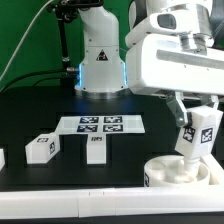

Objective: Assemble stool

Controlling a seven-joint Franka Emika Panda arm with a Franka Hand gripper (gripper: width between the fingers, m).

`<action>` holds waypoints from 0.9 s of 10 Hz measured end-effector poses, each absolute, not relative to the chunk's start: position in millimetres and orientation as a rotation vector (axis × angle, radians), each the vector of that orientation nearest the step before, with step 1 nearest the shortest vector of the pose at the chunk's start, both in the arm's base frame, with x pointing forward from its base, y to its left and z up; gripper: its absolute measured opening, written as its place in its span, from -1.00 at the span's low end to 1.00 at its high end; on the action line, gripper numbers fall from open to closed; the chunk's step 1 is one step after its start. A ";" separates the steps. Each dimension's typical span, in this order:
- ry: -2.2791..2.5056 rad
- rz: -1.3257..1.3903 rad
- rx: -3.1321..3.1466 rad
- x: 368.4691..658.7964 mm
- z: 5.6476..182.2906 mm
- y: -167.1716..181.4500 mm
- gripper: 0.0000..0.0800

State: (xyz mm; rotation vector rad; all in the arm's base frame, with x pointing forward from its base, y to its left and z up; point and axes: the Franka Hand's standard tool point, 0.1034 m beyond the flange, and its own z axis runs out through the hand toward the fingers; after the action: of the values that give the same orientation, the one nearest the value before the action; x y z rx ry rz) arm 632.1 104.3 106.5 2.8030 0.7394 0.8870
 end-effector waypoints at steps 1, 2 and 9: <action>0.741 0.887 2.803 631.9 106.4 105.1 -0.19; 0.741 0.887 2.803 631.8 106.3 105.0 -0.19; 0.751 0.865 2.808 628.7 92.5 107.0 -0.19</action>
Offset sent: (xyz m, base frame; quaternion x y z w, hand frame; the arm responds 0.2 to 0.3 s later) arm -0.0035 0.0016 -0.0090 -0.0289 0.0020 -0.0224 0.9993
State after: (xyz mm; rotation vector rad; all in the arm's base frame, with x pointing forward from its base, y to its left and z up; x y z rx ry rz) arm 628.7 107.0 92.5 2.8077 0.7509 0.8651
